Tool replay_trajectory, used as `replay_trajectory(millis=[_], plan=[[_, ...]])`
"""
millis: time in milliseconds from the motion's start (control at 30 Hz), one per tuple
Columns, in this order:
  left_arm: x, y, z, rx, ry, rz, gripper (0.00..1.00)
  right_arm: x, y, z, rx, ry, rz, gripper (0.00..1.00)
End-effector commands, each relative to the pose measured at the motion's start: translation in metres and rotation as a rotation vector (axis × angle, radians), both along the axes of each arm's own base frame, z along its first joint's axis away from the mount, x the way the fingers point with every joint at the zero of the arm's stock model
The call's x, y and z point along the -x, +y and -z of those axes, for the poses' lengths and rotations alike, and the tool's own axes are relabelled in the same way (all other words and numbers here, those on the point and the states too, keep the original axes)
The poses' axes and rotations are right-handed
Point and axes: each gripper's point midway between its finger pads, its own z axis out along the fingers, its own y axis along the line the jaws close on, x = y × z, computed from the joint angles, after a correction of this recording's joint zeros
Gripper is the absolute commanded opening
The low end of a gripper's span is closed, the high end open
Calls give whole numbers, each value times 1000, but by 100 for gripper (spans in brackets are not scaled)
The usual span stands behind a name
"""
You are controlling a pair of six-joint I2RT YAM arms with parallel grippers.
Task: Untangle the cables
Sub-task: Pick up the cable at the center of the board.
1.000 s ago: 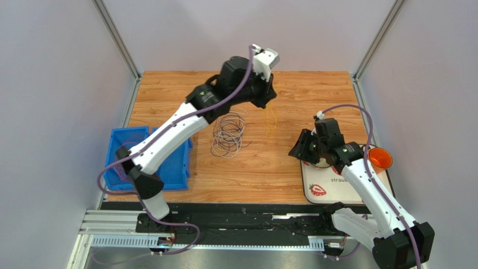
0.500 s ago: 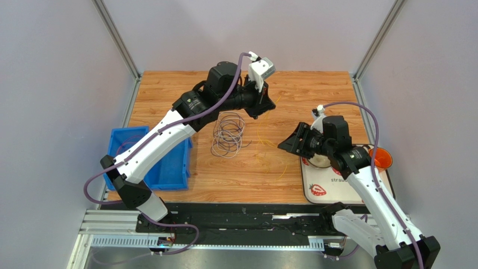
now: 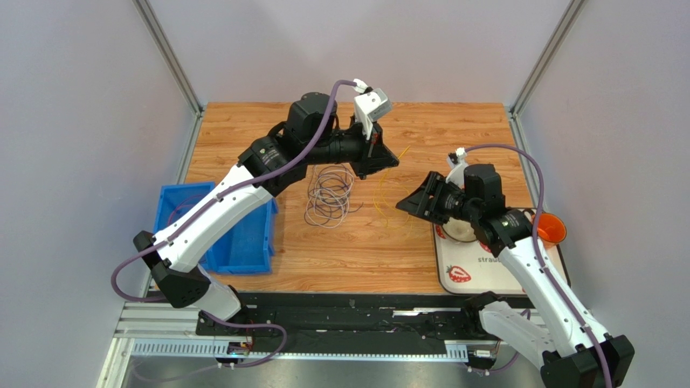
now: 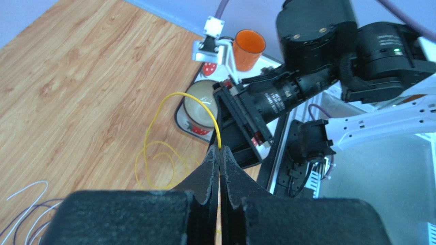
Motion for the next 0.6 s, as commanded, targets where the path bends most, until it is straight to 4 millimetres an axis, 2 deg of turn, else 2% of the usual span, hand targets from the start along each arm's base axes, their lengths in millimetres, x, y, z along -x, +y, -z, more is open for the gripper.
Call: replay_trajectory(millis=[0, 300, 533, 567], plan=[[21, 4, -36, 104, -43, 70, 0, -11, 9, -12, -27, -36, -4, 56], [37, 14, -66, 178, -71, 101, 0, -17, 22, 10, -7, 18, -16, 56], [52, 36, -108, 282, -163, 86, 0, -4, 33, 47, 30, 85, -40, 55], [53, 40, -113, 293, -178, 74, 0, 4, 37, 55, 41, 102, -58, 54]])
